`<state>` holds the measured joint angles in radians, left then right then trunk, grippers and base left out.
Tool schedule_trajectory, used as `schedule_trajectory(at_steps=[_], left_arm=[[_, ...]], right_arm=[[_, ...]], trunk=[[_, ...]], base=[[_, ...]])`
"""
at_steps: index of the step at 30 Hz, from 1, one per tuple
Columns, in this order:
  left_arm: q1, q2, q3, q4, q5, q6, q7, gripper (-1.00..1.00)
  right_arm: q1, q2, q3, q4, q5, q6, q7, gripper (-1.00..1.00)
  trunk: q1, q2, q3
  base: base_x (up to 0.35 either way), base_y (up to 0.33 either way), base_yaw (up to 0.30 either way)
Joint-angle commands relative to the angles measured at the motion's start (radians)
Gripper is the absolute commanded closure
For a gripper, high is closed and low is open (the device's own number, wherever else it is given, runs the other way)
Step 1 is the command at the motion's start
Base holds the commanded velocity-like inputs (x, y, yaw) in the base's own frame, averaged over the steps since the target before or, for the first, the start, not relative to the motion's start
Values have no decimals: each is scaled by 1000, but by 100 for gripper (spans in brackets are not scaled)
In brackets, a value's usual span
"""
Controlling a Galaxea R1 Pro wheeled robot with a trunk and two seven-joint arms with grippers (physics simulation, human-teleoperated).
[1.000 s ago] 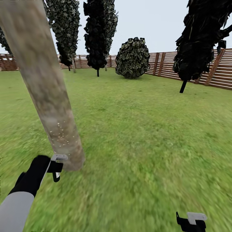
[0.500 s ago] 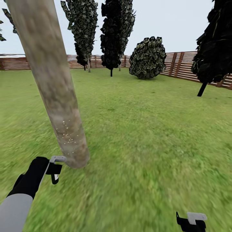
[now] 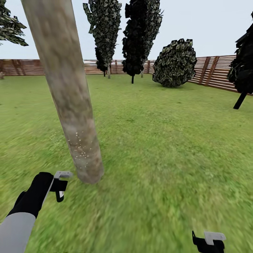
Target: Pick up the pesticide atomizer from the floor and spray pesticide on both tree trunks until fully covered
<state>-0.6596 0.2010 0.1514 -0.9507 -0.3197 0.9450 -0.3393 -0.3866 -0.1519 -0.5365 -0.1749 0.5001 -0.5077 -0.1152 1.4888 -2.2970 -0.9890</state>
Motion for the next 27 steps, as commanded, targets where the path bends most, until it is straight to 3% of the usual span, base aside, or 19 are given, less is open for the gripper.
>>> schedule_trajectory(at_steps=[1, 8, 19, 27], left_arm=[[0, 0, 0, 0, 0, 0, 0, 100], [0, -1, 0, -1, 0, 0, 0, 100], [0, -2, 0, -6, 0, 0, 0, 100], [0, -2, 0, -5, 1, 0, 0, 100]], right_arm=[[0, 0, 0, 0, 0, 0, 0, -100], [0, -1, 1, 0, 2, 0, 2, -100], [0, 0, 0, 0, 0, 0, 0, -100], [0, 0, 0, 0, 0, 0, -1, -100]], trunk=[[0, 0, 0], [0, 0, 0], [0, 0, 0], [0, 0, 0]], base=[[144, -182, 140], [157, -227, 19], [16, -272, 2], [57, -275, 242]])
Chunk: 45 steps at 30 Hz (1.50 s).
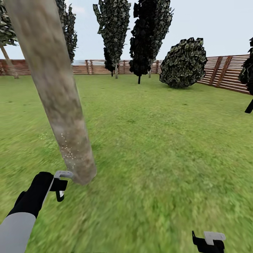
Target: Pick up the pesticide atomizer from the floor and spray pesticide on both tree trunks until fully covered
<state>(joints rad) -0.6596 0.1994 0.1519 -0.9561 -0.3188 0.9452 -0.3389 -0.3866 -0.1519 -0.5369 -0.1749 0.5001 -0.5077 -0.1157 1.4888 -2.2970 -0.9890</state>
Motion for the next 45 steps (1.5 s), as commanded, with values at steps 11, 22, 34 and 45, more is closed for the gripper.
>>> schedule_trajectory(at_steps=[11, 22, 34, 45], left_arm=[[0, 2, 4, -6, 0, 0, -2, 100], [0, 1, 5, -12, 0, 0, -1, 100], [-1, -7, 3, -15, 0, 0, 0, 100], [-2, -9, 1, -15, 0, 0, 0, 100]], right_arm=[[0, 0, 0, 0, 0, 0, 1, -100], [0, 0, 0, 0, 0, 0, 1, -100], [0, 0, 0, 0, 0, 0, 1, -100], [0, 0, 0, 0, 0, 0, 1, -100]], trunk=[[0, 0, 0], [0, 0, 0], [0, 0, 0], [0, 0, 0]], base=[[48, -275, 278], [113, -275, 110], [127, -268, 254], [167, -236, 20]])
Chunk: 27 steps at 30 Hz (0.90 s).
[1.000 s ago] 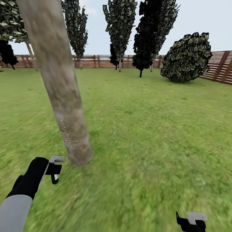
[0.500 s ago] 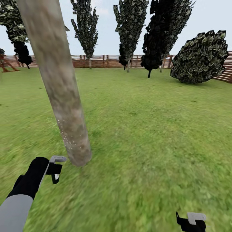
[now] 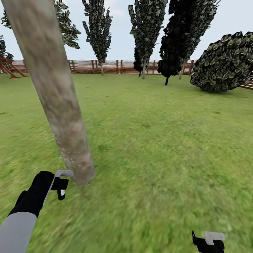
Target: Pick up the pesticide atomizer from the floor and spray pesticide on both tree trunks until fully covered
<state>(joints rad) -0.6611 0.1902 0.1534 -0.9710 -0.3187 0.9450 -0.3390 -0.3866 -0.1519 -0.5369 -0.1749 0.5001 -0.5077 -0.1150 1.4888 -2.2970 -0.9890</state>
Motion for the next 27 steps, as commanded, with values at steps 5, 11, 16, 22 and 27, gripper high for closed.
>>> schedule_trajectory(at_steps=[5, 11, 16, 22, 27], left_arm=[[0, 0, 0, 0, 0, 0, 0, 100], [0, 0, 0, 0, 0, 0, 0, 100], [0, 0, 3, 0, 0, 0, 0, 100], [-14, -1, 3, 0, 2, 4, -1, 100], [-122, 1, 1, -11, 10, 22, -13, 100]], right_arm=[[0, 0, 0, 0, 0, 0, 0, -100], [0, 0, 0, 0, 0, 0, 0, -100], [0, 0, 0, 0, 0, 0, 0, -100], [0, -1, 0, 0, 2, 0, 0, -100], [0, -2, 0, 0, 2, 0, 0, -100]], trunk=[[0, 0, 0], [0, 0, 0], [0, 0, 0], [0, 0, 0], [0, 0, 0]], base=[[104, -262, 206], [120, -262, 275], [76, -259, 178], [-123, -125, 7], [-4, -3, 0]])
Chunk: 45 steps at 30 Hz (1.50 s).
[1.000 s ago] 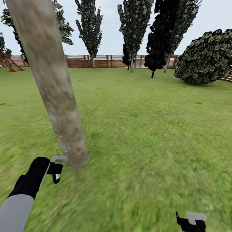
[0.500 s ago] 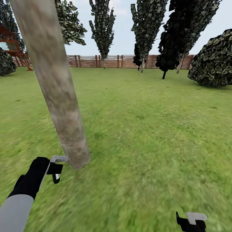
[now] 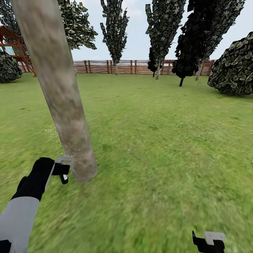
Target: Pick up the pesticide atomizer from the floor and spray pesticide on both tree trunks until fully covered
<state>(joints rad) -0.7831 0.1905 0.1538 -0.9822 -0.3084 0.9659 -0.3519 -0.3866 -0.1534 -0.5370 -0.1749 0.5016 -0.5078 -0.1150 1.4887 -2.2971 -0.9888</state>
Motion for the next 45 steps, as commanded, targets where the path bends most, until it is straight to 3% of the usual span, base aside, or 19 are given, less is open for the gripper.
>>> schedule_trajectory(at_steps=[1, 2, 4, 5, 9, 14, 23, 38, 45], left_arm=[[-20, 4, 1, 2, 0, 2, 0, 100], [-39, 7, 2, 5, -1, 4, -1, 100], [-83, 49, 2, 8, 1, 7, -3, 100], [-89, 58, 0, 4, 1, 17, -6, 100], [-106, 55, -4, -3, 2, 34, -56, 100], [-124, 89, -2, -5, -1, 36, -117, 100], [-124, 81, -5, -49, -3, 43, -121, 100], [-120, 89, 1, -56, -1, 43, -121, 100], [-115, 95, 6, -84, -4, 43, -121, 100]], right_arm=[[0, 0, 0, 0, 0, 0, 0, -100], [0, 0, 0, 0, 0, 0, 0, -100], [0, 0, 0, 0, -1, 0, 0, -100], [0, 0, 0, 0, -1, 0, -1, -100], [0, 1, 0, 0, -1, 0, -3, -100], [0, 1, 0, 0, -1, 0, -2, -100], [0, 1, 0, 0, -1, 0, -2, -100], [0, 0, 0, 0, -1, 0, -2, -100], [0, 0, 0, 0, -1, 0, -2, -100]], trunk=[[0, 0, 0], [0, 0, 0], [0, 0, 0], [0, 0, 0], [0, 0, 0], [0, 0, 0], [0, 0, 0], [0, 0, 0], [0, 0, 0]], base=[[0, 0, 0], [0, 0, 0], [0, 0, 0], [0, 0, 0], [0, 0, 136], [0, 0, 271], [29, -137, 86], [122, -254, 6], [5, -276, 265]])
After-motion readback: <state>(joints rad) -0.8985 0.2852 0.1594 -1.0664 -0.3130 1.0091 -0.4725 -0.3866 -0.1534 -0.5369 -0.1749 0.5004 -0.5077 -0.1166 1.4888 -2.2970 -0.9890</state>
